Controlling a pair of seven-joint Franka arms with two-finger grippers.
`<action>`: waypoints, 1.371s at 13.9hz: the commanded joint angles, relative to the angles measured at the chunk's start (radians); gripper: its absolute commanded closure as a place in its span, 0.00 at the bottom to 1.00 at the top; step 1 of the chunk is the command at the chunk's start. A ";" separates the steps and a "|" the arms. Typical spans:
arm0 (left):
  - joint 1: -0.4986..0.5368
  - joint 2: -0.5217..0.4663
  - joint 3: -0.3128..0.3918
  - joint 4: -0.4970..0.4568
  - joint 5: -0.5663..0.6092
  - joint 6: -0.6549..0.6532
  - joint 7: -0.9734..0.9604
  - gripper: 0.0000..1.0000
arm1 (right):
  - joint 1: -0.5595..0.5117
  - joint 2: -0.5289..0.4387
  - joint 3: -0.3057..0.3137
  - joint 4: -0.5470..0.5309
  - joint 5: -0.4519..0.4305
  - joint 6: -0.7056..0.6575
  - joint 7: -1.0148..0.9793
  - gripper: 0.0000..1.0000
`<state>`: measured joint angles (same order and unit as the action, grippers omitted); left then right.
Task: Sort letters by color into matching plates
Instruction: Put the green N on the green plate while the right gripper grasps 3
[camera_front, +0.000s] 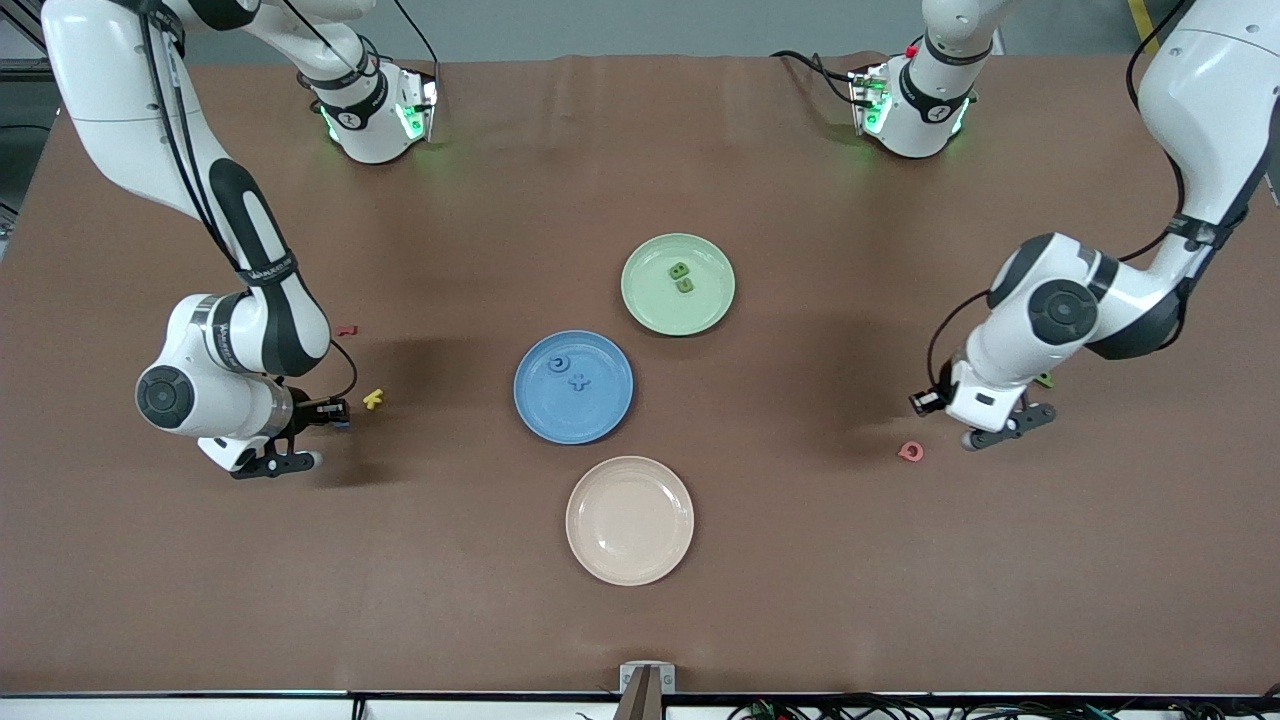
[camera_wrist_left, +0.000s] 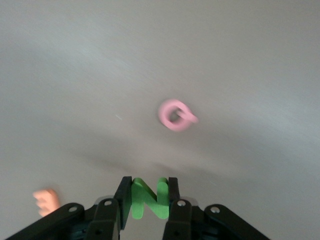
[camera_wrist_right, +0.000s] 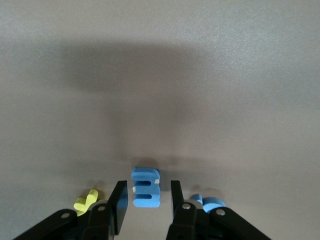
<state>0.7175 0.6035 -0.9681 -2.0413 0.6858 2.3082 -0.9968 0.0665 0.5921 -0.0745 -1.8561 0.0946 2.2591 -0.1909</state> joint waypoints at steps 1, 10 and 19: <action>0.008 -0.017 -0.081 -0.051 0.017 -0.010 -0.084 1.00 | -0.005 0.005 0.007 -0.003 -0.007 0.014 -0.007 0.57; -0.242 0.007 -0.187 -0.093 0.024 -0.009 -0.463 1.00 | 0.001 0.006 0.007 -0.017 -0.003 0.025 -0.005 0.56; -0.591 0.027 -0.063 -0.063 0.072 -0.001 -0.726 0.96 | 0.000 0.015 0.007 -0.023 -0.003 0.036 -0.007 0.65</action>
<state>0.1892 0.6141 -1.0771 -2.1324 0.7285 2.3066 -1.6798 0.0701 0.6023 -0.0723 -1.8720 0.0946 2.2776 -0.1910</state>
